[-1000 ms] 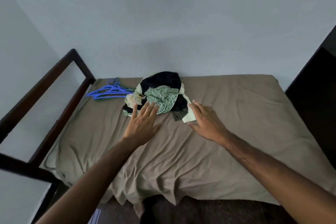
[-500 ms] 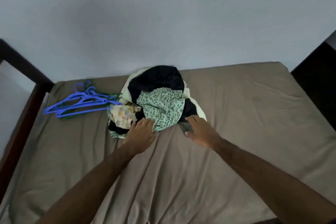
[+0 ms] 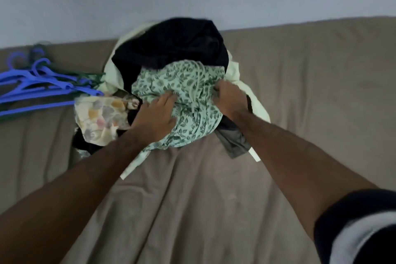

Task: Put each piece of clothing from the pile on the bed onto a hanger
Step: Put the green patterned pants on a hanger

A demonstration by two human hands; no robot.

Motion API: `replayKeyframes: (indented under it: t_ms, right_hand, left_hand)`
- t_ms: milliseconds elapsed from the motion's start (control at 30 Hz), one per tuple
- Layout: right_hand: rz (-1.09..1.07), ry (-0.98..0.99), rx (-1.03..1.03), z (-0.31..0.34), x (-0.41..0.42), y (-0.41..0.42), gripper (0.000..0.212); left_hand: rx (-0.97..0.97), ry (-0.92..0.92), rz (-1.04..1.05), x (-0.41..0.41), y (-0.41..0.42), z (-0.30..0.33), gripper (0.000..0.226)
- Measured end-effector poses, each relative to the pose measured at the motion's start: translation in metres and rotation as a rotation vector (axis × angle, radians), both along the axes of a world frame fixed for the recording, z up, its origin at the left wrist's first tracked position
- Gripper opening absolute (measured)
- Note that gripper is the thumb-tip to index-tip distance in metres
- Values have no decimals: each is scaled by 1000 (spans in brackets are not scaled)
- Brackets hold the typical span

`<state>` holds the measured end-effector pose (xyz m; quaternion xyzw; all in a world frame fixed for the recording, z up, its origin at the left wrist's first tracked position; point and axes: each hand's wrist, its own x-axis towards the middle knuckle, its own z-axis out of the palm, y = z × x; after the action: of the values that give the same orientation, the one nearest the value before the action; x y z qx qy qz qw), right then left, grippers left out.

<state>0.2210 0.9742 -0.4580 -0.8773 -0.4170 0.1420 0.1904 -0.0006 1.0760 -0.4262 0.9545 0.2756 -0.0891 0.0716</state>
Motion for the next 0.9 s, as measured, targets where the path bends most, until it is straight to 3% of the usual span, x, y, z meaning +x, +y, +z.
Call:
replayKeyframes:
  t_ms: [100, 233, 300, 367, 467, 567, 667, 767, 833, 900]
  right_hand:
    - [-15, 122, 135, -10, 5, -1, 4]
    - [23, 568, 416, 10, 27, -41, 13]
    - [19, 750, 456, 28, 45, -78, 14]
    - [63, 990, 445, 42, 63, -119, 15]
    - [144, 1459, 528, 55, 86, -179, 19]
    - [86, 1817, 916, 65, 103, -234, 26]
    - [-136, 1811, 1316, 65, 119, -277, 17]
    - [-394, 1682, 1579, 71, 135, -308, 24]
    - [-441, 1592, 1592, 82, 140, -331, 24]
    - [-605, 1459, 1281, 82, 141, -353, 11]
  left_hand:
    - [75, -98, 8, 4, 3, -12, 71]
    - [141, -116, 46, 32, 14, -2, 76]
    - [213, 11, 6, 52, 17, 8, 55]
    - [263, 19, -85, 71, 13, 22, 31]
    - [156, -226, -240, 104, -19, 48, 27]
    - [-47, -572, -355, 153, -85, 83, 23]
    - [-246, -863, -306, 200, -140, 110, 18]
    - [-382, -933, -318, 243, -174, 114, 15]
    - [-399, -808, -527, 263, -189, 100, 14]
    - [-492, -441, -763, 271, -198, 75, 27]
